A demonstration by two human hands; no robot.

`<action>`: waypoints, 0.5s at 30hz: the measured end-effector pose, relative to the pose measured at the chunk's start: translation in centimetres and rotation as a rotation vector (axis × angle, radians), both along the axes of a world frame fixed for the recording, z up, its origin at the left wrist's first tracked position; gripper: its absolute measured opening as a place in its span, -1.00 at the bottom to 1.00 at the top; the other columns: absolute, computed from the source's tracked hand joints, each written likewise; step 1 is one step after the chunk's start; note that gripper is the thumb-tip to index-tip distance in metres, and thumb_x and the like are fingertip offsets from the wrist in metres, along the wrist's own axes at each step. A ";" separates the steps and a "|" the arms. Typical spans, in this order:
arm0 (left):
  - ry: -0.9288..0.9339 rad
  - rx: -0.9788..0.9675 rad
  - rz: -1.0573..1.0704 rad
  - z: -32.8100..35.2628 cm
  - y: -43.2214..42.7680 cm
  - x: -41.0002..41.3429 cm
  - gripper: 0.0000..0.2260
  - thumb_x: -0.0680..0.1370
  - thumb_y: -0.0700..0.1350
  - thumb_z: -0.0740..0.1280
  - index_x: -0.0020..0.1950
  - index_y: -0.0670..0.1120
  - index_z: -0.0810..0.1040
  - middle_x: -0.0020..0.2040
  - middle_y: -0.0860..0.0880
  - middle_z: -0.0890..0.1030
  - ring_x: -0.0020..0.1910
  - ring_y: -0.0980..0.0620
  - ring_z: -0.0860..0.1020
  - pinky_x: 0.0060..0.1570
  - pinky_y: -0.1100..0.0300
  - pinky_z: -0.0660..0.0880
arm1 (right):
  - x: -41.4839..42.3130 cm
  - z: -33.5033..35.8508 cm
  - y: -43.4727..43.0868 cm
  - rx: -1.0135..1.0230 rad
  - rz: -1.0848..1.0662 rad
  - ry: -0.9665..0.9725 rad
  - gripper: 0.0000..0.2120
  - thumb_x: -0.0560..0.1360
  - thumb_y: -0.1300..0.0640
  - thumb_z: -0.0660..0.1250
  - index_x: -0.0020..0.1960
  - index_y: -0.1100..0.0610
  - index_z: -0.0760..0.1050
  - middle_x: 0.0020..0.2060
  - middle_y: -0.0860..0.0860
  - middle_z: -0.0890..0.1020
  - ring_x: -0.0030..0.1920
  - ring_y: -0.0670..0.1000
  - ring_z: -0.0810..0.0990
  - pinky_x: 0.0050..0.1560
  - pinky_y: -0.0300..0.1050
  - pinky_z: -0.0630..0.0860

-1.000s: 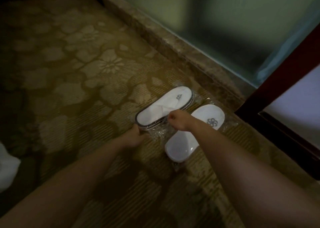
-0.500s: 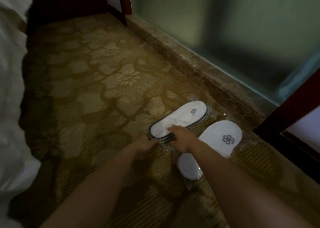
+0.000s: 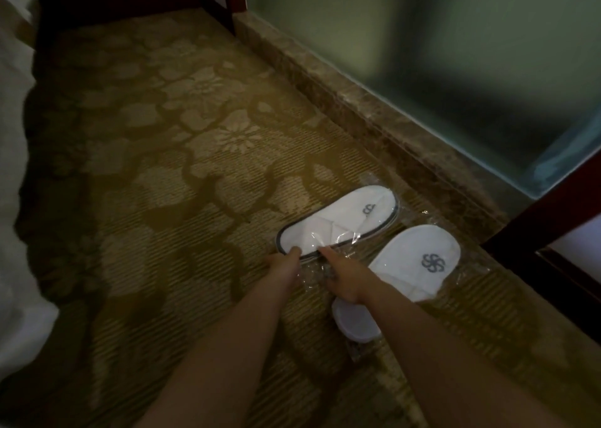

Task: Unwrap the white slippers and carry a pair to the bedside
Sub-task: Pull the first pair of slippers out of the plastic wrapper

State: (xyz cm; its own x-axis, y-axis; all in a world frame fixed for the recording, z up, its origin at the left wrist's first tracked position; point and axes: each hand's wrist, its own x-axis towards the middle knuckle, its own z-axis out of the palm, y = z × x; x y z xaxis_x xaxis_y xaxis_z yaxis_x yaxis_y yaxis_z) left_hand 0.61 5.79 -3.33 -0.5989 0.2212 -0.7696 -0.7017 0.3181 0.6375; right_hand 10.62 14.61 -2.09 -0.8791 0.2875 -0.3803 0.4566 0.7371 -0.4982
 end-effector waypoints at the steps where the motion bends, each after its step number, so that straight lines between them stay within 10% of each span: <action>1: -0.008 0.010 0.026 -0.1 0.1 0.0 -0.49 0.54 -0.06 0.26 0.43 -0.22 0.25 0.36 -0.28 0.42 0.31 -0.24 0.45 0.31 -0.08 0.41 | 0.0 0.0 0.0 -0.009 -0.008 0.007 -0.37 0.52 0.10 0.25 0.51 0.10 0.05 0.43 0.13 0.34 0.38 0.12 0.37 0.37 -0.06 0.30; 15: 0.020 0.060 -0.005 -0.5 0.5 -1.1 -0.43 0.49 0.07 0.32 0.43 -0.14 0.32 0.35 -0.21 0.47 0.26 -0.20 0.48 0.28 -0.09 0.44 | 1.2 -0.8 0.5 -0.031 -0.014 -0.017 -0.32 0.50 0.12 0.26 0.52 0.02 0.02 0.39 0.18 0.40 0.35 0.15 0.41 0.35 0.02 0.34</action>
